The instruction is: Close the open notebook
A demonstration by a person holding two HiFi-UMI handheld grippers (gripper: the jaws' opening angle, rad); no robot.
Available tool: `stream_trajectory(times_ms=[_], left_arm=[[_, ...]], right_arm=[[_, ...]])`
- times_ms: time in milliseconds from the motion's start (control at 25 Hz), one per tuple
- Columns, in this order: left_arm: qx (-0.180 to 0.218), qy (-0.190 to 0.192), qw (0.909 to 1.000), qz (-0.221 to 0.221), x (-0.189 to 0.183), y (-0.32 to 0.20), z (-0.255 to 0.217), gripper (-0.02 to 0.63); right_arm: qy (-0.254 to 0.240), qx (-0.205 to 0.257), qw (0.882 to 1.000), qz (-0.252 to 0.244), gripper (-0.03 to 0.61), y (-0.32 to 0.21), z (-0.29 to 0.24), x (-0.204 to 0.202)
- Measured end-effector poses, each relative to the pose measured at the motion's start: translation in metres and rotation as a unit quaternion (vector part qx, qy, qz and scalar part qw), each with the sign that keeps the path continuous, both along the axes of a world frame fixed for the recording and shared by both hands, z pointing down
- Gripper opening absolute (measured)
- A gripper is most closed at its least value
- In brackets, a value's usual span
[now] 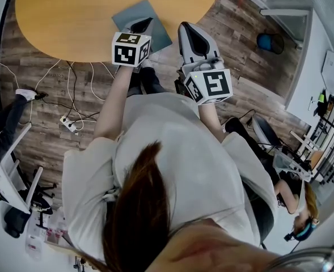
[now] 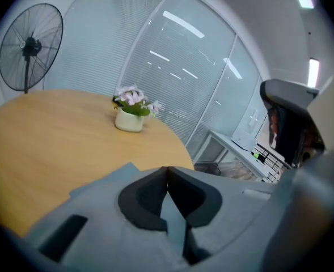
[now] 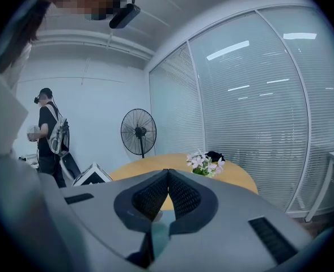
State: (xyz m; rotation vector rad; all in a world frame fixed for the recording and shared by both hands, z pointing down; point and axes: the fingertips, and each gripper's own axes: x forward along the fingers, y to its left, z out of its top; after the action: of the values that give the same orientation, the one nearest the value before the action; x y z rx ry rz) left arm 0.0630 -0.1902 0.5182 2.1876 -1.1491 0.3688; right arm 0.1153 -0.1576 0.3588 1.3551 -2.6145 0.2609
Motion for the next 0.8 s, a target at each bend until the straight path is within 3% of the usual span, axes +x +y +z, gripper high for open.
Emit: stream_trajectory(times_ms=[400,800], left_arm=[[0.139,-0.011,0.9877,-0.07,-0.068,-0.019,-0.104,0.015],[0.266,-0.019,0.956,-0.123,-0.122,0.008,-0.211,0.015]], right_arm=[[-0.015,0.036,0.999,-0.023,0.003,0.0,-0.031,-0.029],[-0.032,0.078,0.996,-0.043,0.002,0.002,-0.075,-0.05]])
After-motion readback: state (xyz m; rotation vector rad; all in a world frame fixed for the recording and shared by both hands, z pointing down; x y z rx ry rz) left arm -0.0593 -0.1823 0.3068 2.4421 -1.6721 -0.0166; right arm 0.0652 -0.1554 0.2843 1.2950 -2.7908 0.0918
